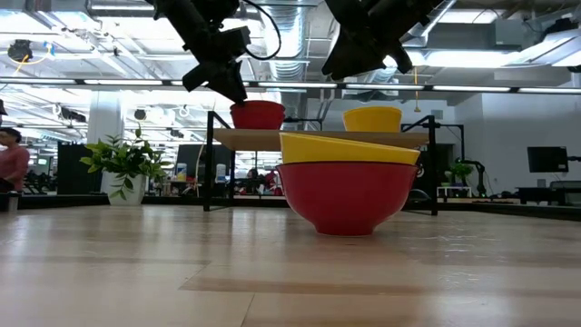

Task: Pick & Place Mini bowls
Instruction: Stack the red and blue bowl on top of the other red and blue bowl on the shelf, then stack the yellow bowl on top of the other yellow bowls on the shelf

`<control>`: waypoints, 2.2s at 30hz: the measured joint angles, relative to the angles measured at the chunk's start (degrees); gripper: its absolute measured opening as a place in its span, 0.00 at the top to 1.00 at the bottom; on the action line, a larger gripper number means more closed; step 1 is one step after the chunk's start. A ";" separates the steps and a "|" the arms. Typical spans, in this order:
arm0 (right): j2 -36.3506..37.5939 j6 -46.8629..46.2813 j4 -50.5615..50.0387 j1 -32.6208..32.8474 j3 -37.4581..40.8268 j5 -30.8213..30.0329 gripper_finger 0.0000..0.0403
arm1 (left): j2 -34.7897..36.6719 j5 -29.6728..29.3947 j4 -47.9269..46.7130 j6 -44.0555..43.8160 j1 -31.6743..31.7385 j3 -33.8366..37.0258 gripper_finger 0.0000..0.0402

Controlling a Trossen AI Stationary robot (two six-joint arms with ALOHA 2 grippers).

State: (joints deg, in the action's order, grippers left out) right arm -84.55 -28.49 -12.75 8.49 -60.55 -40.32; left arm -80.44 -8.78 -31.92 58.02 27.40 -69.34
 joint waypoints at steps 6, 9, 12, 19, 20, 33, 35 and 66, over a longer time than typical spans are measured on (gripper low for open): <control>0.00 0.00 -0.02 0.00 0.00 0.00 0.77 | 0.61 -0.06 -0.04 -0.45 -0.45 0.00 0.70; 0.00 0.00 -0.02 0.00 0.00 0.00 0.77 | 1.38 -0.07 -0.02 -0.46 -0.44 0.00 0.69; 0.00 0.02 -0.02 0.00 0.00 0.00 0.77 | 2.42 -0.18 -0.13 -1.38 -0.42 0.00 0.68; 0.00 0.02 -0.02 0.00 0.00 0.00 0.77 | 8.12 -0.15 -0.20 -7.66 -1.52 0.02 0.68; 0.00 0.02 -0.02 0.00 0.00 0.00 0.77 | 9.51 -0.17 -0.19 -8.89 -1.86 0.02 0.68; 0.00 0.48 0.00 -0.02 0.00 -0.17 0.77 | 23.43 -27.09 13.05 -17.88 -9.97 0.00 0.69; 0.00 0.60 0.13 -0.38 0.00 -0.17 0.77 | 24.07 -32.23 15.77 -18.01 -10.92 0.00 0.69; 1.74 25.29 -25.25 6.52 -26.82 -0.32 0.77 | 22.12 12.94 -0.40 -43.93 -25.33 0.54 0.69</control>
State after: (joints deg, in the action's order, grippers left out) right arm -82.81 -3.21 -38.00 15.01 -87.37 -40.64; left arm -58.33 4.16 -32.33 14.09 2.07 -68.80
